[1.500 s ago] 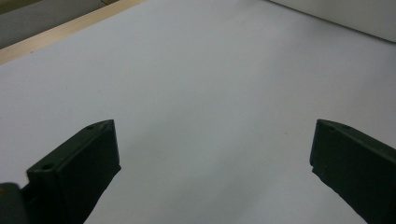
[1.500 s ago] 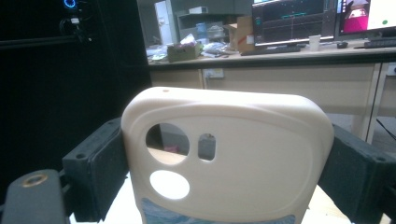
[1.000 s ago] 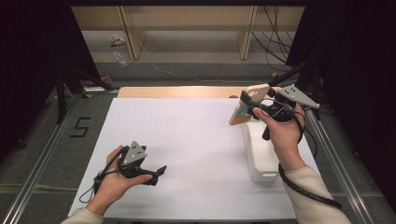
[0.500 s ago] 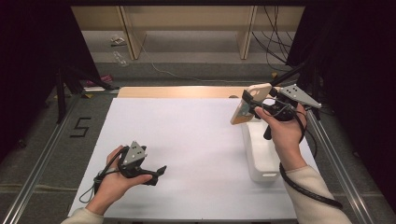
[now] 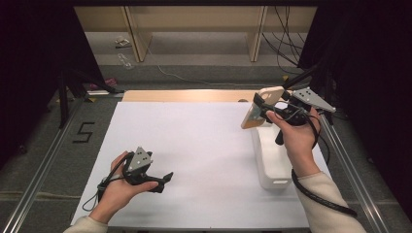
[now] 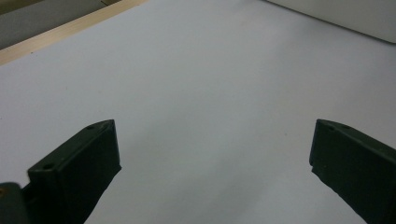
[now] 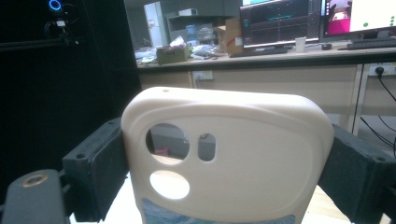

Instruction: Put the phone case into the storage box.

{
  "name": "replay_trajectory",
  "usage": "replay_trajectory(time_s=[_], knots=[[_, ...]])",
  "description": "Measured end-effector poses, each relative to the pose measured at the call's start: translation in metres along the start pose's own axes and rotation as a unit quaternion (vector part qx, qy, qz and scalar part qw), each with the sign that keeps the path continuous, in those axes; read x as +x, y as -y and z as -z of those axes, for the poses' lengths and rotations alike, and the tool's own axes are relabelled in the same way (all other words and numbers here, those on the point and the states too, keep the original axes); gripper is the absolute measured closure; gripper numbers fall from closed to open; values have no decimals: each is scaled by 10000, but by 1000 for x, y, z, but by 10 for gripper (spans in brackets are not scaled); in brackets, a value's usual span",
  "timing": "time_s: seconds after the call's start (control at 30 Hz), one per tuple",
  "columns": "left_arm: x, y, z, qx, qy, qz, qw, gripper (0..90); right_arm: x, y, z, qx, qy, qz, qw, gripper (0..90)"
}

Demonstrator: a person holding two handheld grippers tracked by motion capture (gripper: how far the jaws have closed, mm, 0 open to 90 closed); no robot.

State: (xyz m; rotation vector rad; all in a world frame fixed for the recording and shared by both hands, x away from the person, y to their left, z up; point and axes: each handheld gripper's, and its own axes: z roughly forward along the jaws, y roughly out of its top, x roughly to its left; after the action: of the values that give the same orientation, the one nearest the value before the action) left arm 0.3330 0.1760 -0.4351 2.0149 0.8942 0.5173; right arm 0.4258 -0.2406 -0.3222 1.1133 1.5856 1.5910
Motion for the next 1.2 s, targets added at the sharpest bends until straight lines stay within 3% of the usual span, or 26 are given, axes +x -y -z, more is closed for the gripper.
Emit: replay_trajectory(time_s=[1.2], knots=[[0,0,0,0,1,12,10000,10,-8,-1,2,-41,120,-35,9999,122]])
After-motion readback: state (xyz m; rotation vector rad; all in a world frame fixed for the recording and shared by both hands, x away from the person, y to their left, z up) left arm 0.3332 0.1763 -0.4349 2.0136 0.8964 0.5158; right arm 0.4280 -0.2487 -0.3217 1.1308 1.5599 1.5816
